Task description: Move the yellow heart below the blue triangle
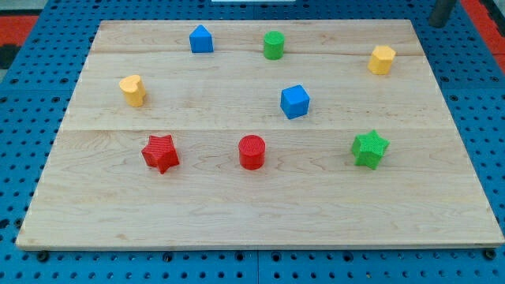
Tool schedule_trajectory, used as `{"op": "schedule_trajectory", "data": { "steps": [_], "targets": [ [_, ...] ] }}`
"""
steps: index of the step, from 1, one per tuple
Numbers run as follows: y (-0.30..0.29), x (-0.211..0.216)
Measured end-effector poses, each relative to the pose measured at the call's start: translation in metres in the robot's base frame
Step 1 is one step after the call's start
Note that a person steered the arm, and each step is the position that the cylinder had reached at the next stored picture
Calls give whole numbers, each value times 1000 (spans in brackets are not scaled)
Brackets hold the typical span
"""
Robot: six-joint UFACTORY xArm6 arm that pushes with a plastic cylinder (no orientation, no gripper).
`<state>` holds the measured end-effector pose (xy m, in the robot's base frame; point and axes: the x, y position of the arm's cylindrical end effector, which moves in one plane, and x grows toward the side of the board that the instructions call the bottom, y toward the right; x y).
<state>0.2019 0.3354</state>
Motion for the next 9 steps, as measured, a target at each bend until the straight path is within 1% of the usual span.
{"op": "schedule_trajectory", "data": {
  "steps": [1,2,3,4,5,6,7,8,9],
  "targets": [
    [-5,0],
    [-37,36],
    [-39,54],
    [-66,57],
    [-119,64],
    [-77,104],
    [-61,116],
    [-149,100],
    [-169,64]
  ]
}}
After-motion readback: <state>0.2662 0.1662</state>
